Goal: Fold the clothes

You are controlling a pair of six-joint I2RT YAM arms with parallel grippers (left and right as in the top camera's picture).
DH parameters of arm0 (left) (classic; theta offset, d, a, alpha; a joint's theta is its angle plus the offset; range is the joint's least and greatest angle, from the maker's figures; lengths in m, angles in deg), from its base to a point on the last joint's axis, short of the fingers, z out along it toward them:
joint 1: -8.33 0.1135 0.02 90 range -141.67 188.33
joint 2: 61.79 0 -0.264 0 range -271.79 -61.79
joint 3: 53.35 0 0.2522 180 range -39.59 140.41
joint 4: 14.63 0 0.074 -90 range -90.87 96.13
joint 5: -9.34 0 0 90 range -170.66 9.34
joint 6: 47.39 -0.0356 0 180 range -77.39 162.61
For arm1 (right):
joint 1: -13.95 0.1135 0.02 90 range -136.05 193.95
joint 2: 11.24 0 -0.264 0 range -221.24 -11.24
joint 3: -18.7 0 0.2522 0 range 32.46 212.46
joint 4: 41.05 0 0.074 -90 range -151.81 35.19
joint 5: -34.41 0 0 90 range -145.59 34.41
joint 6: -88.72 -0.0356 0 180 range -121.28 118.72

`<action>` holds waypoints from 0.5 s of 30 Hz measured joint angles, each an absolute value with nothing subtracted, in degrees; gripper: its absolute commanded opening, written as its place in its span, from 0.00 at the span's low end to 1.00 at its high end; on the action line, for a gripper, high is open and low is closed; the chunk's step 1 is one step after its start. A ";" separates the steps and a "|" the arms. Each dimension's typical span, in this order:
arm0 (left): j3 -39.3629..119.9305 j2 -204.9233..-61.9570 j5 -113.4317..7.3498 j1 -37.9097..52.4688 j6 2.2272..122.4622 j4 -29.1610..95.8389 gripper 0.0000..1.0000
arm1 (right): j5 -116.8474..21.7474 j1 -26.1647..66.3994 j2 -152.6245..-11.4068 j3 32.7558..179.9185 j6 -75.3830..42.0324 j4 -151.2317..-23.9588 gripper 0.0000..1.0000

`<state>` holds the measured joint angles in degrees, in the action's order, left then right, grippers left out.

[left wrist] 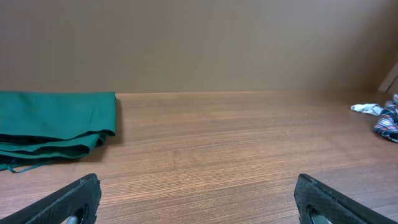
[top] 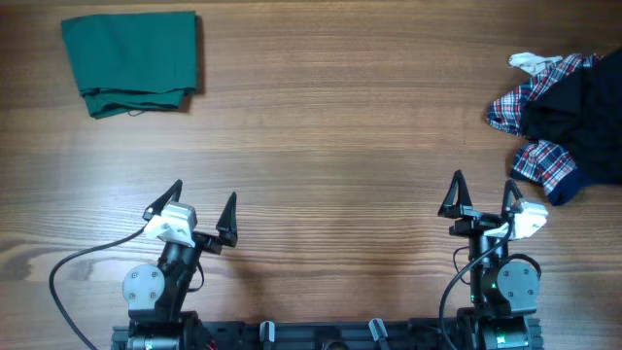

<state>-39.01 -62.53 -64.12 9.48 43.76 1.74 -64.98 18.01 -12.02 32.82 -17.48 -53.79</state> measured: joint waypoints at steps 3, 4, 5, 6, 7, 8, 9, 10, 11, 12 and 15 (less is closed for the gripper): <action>-39.01 -62.53 -64.12 9.48 43.76 1.74 1.00 | -64.81 18.01 -12.02 32.82 -20.24 -49.60 1.00; -39.01 -62.53 -64.12 9.48 43.73 1.77 1.00 | -64.63 18.03 -12.02 32.82 -22.47 -49.03 1.00; -39.01 -62.53 -64.12 9.48 43.73 1.77 1.00 | -64.54 18.03 -12.02 32.82 -26.07 -49.01 1.00; -39.01 -62.53 -64.12 9.48 43.73 1.74 1.00 | -64.48 18.01 -12.02 32.82 -30.20 -48.98 1.00; -39.01 -62.53 -64.12 9.48 43.73 1.74 1.00 | -64.13 18.01 -12.02 32.82 -34.03 -48.85 1.00; -39.01 -62.53 -64.12 9.48 43.73 1.74 1.00 | -63.49 18.01 -12.02 32.82 -37.16 -48.24 1.00; -39.01 -62.53 -64.12 9.48 43.73 1.77 1.00 | -62.66 18.01 -12.04 32.80 -38.49 -46.82 1.00; -39.01 -62.53 -64.12 9.48 43.73 1.72 1.00 | -61.18 18.01 -12.02 32.80 -39.47 -44.18 1.00; -39.01 -62.53 -64.12 9.48 43.73 1.74 1.00 | -59.56 18.01 -12.02 32.80 -39.65 -41.29 1.00; -39.01 -62.53 -64.12 9.48 43.73 1.74 1.00 | -57.51 18.01 -12.02 32.82 -38.99 -37.64 1.00; -39.01 -62.53 -64.12 9.48 43.73 1.77 1.00 | -54.40 18.01 -12.06 34.29 -33.75 -35.39 1.00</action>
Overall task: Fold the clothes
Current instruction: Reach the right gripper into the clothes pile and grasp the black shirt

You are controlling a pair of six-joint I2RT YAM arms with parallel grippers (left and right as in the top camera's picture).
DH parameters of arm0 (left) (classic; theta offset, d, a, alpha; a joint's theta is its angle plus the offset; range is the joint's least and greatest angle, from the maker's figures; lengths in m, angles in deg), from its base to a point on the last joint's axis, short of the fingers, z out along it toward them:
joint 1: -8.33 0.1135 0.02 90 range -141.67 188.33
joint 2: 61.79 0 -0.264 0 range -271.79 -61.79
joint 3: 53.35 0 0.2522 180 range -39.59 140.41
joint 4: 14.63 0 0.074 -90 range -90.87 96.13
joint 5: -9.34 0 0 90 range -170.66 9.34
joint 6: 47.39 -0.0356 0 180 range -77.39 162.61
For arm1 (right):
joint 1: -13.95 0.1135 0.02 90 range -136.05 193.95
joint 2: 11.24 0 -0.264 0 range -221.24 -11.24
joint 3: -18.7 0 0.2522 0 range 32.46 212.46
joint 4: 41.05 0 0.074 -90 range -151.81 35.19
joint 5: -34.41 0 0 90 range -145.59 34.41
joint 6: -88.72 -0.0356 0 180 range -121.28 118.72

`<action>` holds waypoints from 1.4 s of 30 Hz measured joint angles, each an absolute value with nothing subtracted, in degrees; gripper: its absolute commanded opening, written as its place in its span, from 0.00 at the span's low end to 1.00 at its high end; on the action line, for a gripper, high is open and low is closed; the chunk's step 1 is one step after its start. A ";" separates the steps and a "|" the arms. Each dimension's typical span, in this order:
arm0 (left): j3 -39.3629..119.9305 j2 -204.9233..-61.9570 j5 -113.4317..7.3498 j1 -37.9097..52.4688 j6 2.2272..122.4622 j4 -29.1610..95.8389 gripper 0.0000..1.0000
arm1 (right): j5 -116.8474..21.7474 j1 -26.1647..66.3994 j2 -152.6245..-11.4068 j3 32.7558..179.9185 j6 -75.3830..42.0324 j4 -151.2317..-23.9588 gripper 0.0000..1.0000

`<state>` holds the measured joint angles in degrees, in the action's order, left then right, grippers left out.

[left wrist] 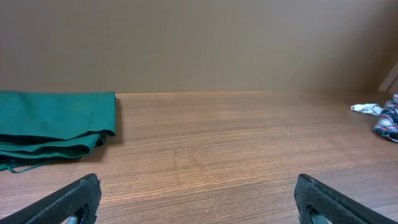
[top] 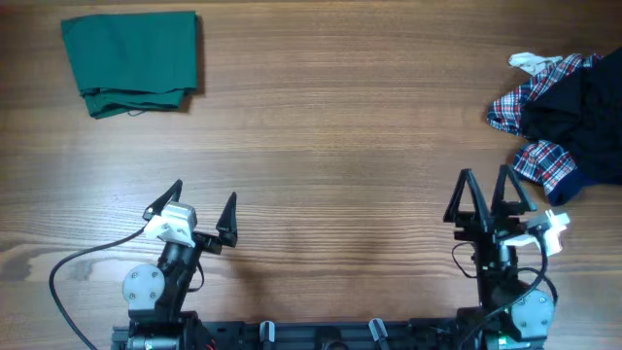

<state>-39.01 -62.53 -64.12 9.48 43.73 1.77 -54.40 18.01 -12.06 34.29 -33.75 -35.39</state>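
A folded green garment (top: 130, 62) lies at the far left of the table, also in the left wrist view (left wrist: 56, 127). A crumpled pile of clothes (top: 567, 117), plaid red-blue fabric with dark navy cloth, sits at the right edge; its tip shows as plaid cloth (left wrist: 387, 121). My left gripper (top: 203, 211) stands open near the front left, nothing between its fingers (left wrist: 71, 202). My right gripper (top: 483, 194) is open near the front right, just left of and below the pile, touching nothing.
The wooden table (top: 330, 136) spans the view. A white scrap of cloth (top: 530, 61) pokes out at the pile's top left. A black cable (top: 78, 267) loops beside the left arm's base. A plain brown wall stands behind the table.
My right gripper has shifted slightly forward and turned, its wrist body now lower and to the right. The left arm, green garment and pile have not moved.
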 measured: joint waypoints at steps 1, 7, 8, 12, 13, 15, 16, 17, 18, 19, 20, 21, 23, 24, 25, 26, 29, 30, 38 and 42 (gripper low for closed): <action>-39.01 -62.53 -64.12 9.48 43.73 1.77 1.00 | -54.38 18.01 -12.54 36.12 -30.77 -36.37 1.00; -39.01 -62.53 -64.12 9.48 43.73 1.74 1.00 | -62.66 18.03 -27.65 52.91 -15.98 -45.40 1.00; -39.01 -62.55 -64.14 9.48 43.73 1.79 1.00 | -66.05 18.03 -33.02 57.41 -13.81 -47.94 1.00; -39.01 -62.53 -64.12 9.48 43.73 1.74 1.00 | -76.37 15.23 -54.09 71.40 -9.51 -54.01 1.00; -39.01 -62.53 -64.12 9.48 43.73 1.74 1.00 | -76.85 13.31 -58.90 74.48 -9.11 -56.63 1.00; -39.01 -62.48 -64.10 9.48 43.73 1.72 1.00 | -75.87 7.93 -68.72 82.11 -8.59 -60.53 1.00; -39.01 -62.48 -64.10 9.48 43.76 1.74 1.00 | -74.25 3.78 -76.15 87.84 -8.24 -63.08 1.00; -39.01 -62.48 -64.10 9.48 43.73 1.74 1.00 | -72.08 0.89 -81.15 92.03 -7.87 -67.02 1.00; -39.01 -62.48 -64.10 9.48 43.76 1.74 1.00 | -69.77 -1.71 -85.61 95.79 -7.54 -70.73 1.00; -39.01 -62.48 -64.12 9.48 43.76 1.77 1.00 | -67.63 -4.02 -89.81 99.16 -7.39 -73.31 1.00; -39.01 -62.48 -64.12 9.48 43.73 1.74 1.00 | -65.27 -6.30 -93.94 103.18 -7.28 -76.52 1.00; -39.01 -62.48 -64.12 9.48 43.73 1.77 1.00 | -62.80 -8.31 -98.00 106.92 -7.19 -77.29 1.00; -39.01 -62.48 -64.10 9.48 43.73 1.77 1.00 | -59.56 -10.62 -102.44 109.95 -7.17 -75.50 1.00; -39.01 -62.48 -64.12 9.48 43.73 1.77 1.00 | -58.55 -11.19 -103.71 110.52 -7.17 -74.30 1.00; -39.01 -62.48 -64.12 9.48 43.73 1.77 1.00 | -57.90 -11.43 -104.47 110.65 -7.17 -73.14 1.00; -39.01 -62.48 -64.12 9.48 43.73 1.77 1.00 | -57.29 -11.59 -105.39 110.74 -7.15 -71.43 1.00; -39.01 -62.48 -64.12 9.48 43.73 1.77 1.00 | -57.07 -11.59 -109.19 111.31 -7.17 -68.68 1.00; -39.01 -62.48 -64.12 9.48 43.73 1.77 1.00 | -57.92 -11.59 -111.07 111.42 -7.23 -68.46 1.00; -39.01 -62.48 -64.12 9.48 43.76 1.77 1.00 | -66.47 -11.87 -123.71 111.44 -8.11 -68.85 1.00; -39.01 -62.48 -64.10 9.48 43.73 1.77 1.00 | -67.71 -12.79 -123.80 111.44 -9.38 -68.79 0.92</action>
<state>-39.01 -62.48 -64.10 9.48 43.73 1.77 -67.71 -12.79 -123.80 111.44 -9.38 -68.79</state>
